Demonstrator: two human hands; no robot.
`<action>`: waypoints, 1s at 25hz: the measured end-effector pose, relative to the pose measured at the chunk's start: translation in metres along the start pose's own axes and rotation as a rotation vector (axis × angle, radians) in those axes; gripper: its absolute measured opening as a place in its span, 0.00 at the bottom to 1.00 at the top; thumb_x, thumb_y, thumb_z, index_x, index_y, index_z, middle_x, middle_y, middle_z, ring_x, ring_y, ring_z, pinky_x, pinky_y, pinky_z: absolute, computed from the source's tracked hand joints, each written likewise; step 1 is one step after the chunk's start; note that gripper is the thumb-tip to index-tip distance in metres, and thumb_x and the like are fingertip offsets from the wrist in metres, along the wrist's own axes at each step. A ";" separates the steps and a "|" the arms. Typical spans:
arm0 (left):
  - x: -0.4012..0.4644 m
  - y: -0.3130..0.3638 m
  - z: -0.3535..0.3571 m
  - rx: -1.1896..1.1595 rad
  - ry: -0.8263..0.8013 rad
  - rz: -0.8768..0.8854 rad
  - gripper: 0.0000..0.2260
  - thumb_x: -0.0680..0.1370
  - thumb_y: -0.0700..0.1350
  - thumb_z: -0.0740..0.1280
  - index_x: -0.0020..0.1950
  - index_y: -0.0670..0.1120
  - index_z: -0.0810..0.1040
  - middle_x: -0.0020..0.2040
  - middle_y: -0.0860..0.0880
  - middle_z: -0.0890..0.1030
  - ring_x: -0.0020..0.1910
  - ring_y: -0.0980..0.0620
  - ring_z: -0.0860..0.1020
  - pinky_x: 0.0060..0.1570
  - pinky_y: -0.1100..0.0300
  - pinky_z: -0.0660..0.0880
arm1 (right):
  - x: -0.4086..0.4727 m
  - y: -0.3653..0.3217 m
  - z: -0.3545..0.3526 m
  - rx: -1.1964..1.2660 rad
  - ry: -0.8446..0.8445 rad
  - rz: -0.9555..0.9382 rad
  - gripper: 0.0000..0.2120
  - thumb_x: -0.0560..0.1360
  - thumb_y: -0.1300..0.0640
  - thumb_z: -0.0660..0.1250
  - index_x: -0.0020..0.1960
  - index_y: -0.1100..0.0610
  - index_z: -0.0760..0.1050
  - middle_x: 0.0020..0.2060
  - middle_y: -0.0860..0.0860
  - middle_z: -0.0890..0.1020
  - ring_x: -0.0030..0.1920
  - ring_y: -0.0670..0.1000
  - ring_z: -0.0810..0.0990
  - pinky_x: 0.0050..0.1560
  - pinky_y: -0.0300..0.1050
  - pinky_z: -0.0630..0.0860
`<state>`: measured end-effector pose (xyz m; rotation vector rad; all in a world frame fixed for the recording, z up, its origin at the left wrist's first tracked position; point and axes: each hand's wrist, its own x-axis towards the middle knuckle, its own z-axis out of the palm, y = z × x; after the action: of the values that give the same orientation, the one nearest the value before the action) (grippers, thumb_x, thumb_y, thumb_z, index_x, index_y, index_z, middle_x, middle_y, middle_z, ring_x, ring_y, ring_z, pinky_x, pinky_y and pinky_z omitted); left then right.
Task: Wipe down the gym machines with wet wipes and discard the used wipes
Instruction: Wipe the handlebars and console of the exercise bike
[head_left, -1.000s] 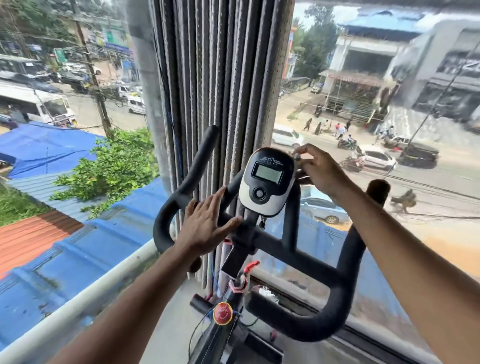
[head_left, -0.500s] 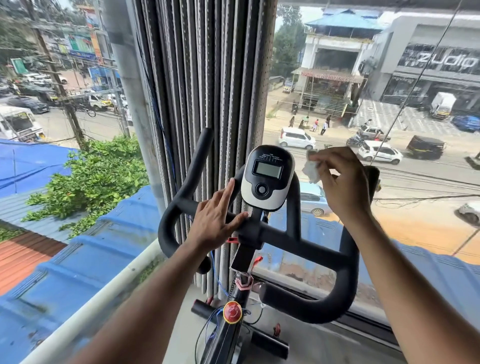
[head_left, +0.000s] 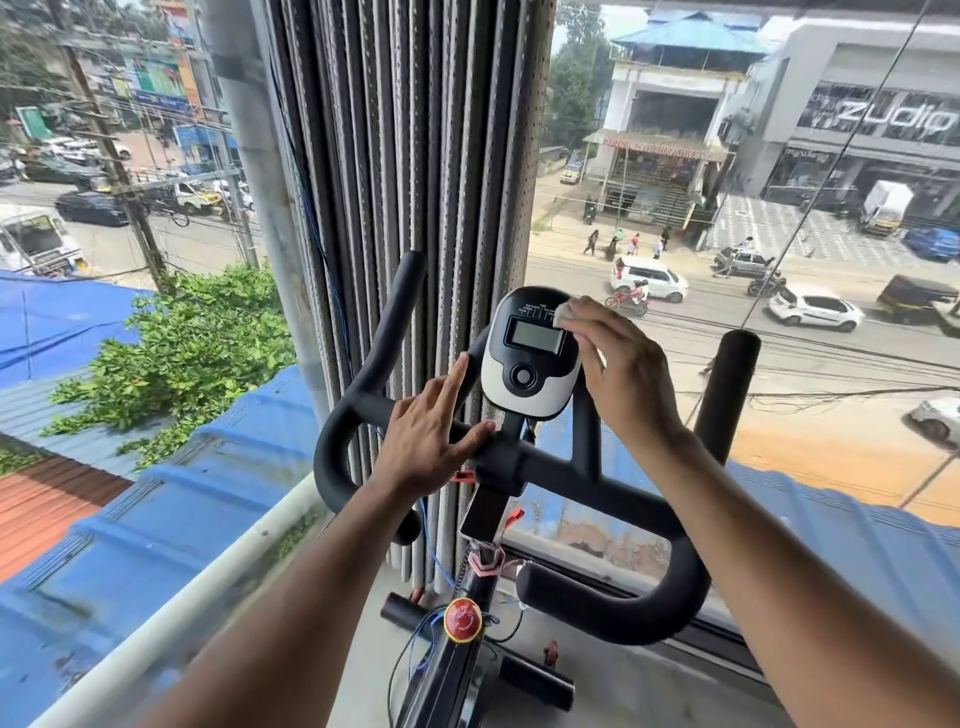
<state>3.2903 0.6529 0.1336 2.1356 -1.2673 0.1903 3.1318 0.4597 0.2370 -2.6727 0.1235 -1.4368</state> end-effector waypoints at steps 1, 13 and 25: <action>0.000 0.000 0.000 0.001 0.003 0.003 0.39 0.82 0.69 0.56 0.85 0.58 0.41 0.76 0.49 0.69 0.72 0.46 0.71 0.72 0.49 0.60 | -0.005 0.001 -0.001 -0.004 -0.007 -0.031 0.13 0.79 0.71 0.67 0.60 0.62 0.82 0.62 0.55 0.83 0.67 0.52 0.80 0.70 0.45 0.74; 0.000 0.002 -0.003 0.021 -0.009 -0.002 0.38 0.80 0.71 0.51 0.85 0.57 0.40 0.73 0.49 0.70 0.70 0.47 0.71 0.71 0.51 0.60 | 0.009 0.002 0.008 0.022 -0.132 -0.162 0.15 0.79 0.71 0.65 0.63 0.63 0.81 0.67 0.56 0.80 0.73 0.51 0.74 0.73 0.50 0.71; 0.000 0.003 -0.004 0.018 0.001 0.002 0.39 0.79 0.71 0.51 0.85 0.56 0.43 0.68 0.49 0.72 0.68 0.48 0.73 0.69 0.53 0.61 | 0.017 0.016 0.010 -0.004 -0.155 -0.258 0.17 0.80 0.71 0.63 0.67 0.63 0.79 0.69 0.56 0.78 0.73 0.53 0.73 0.73 0.53 0.71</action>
<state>3.2886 0.6545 0.1382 2.1498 -1.2714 0.2045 3.1496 0.4424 0.2435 -2.8747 -0.2405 -1.2820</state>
